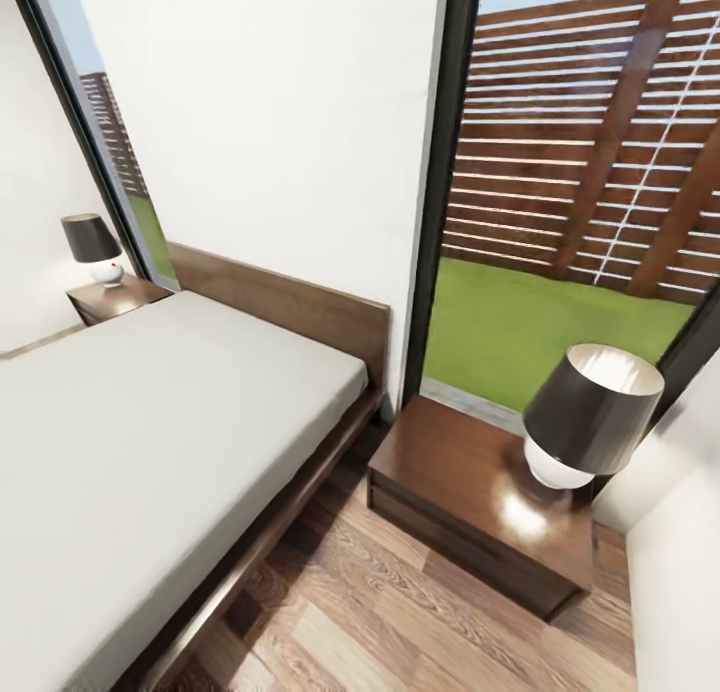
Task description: In the bedroom, move the book from the bed onto either nightstand, and place the two sandals side by side next to the bed.
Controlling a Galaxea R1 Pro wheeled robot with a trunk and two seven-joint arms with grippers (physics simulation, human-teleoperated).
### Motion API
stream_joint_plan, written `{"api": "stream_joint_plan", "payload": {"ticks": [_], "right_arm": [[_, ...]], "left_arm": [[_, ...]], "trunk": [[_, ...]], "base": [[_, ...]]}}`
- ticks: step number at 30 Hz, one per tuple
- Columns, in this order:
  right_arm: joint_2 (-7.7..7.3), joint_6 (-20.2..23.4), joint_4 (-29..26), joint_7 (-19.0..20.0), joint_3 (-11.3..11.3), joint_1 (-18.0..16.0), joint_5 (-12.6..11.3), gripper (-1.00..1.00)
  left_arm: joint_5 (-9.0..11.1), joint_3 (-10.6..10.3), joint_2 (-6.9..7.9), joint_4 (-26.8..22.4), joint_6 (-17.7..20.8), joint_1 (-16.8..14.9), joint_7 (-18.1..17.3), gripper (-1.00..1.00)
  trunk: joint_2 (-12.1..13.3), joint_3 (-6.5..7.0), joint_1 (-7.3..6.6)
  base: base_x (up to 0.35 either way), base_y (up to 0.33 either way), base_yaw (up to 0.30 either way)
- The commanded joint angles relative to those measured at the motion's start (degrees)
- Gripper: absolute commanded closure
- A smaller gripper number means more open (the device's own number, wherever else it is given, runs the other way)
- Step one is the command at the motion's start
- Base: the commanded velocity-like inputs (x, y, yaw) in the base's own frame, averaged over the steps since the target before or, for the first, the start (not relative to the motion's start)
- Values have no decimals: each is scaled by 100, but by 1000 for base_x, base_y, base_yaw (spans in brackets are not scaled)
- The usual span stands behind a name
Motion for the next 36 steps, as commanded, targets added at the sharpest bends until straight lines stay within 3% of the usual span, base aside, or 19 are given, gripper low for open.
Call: {"api": "stream_joint_plan", "payload": {"ticks": [1, 36], "right_arm": [[3, -31, 18, -18, 46, -7, -25, 100], [47, -31, 27, -18, 46, -7, -25, 100]], "left_arm": [[51, -46, 1, 5, -16, -4, -24, 100], [51, -46, -16, 5, -16, -4, -19, 100]], "trunk": [[-5, -10, 1], [-5, -97, 1]], "base": [[0, 0, 270], [0, 0, 278]]}}
